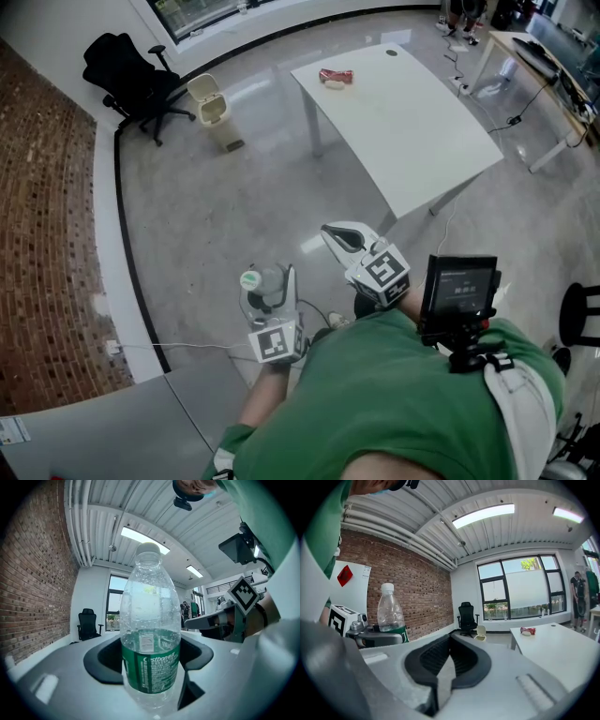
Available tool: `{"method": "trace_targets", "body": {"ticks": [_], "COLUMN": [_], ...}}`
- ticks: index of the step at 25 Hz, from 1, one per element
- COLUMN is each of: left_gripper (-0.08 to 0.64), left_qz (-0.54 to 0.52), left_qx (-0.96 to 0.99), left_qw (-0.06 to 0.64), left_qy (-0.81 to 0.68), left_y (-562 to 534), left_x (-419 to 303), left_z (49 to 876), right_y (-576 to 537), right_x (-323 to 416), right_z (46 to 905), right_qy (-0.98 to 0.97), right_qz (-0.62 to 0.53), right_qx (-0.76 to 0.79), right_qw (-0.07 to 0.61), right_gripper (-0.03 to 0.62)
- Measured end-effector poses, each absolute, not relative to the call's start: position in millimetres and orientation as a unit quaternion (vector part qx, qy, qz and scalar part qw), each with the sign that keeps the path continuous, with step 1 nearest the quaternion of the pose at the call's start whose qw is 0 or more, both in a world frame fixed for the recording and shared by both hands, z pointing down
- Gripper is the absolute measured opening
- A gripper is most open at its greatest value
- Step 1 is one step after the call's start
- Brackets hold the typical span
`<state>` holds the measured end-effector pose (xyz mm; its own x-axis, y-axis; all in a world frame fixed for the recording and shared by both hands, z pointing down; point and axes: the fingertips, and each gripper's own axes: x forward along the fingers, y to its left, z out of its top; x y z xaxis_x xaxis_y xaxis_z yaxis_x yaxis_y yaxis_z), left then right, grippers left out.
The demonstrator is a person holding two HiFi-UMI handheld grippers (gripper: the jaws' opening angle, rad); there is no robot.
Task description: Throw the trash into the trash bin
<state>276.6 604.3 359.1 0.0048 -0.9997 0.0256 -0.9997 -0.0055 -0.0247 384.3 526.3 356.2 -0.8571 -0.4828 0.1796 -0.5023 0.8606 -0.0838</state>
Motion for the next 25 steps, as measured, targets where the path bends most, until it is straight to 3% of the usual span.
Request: {"method": "trace_targets", "body": {"ticks": [8,25], "left_gripper": [0.336,0.334], "left_qz": [0.022,0.039], "left_qx": [0.698,0.671], "left_qw": [0.01,-0.003], "left_qy": [-0.716,-0.74], "left_y": [593,465], "left_x": [259,211], "left_z": [363,349], "right_y": [509,377], "right_x": [366,314], "right_z": [367,364], "right_qy": [-0.964,-0.974], "right_qz": [0.062,0.077], "right_qx": [0.243,0.207], "right_qw": [0.085,0.058], "right_gripper": [0.003,0.003]}}
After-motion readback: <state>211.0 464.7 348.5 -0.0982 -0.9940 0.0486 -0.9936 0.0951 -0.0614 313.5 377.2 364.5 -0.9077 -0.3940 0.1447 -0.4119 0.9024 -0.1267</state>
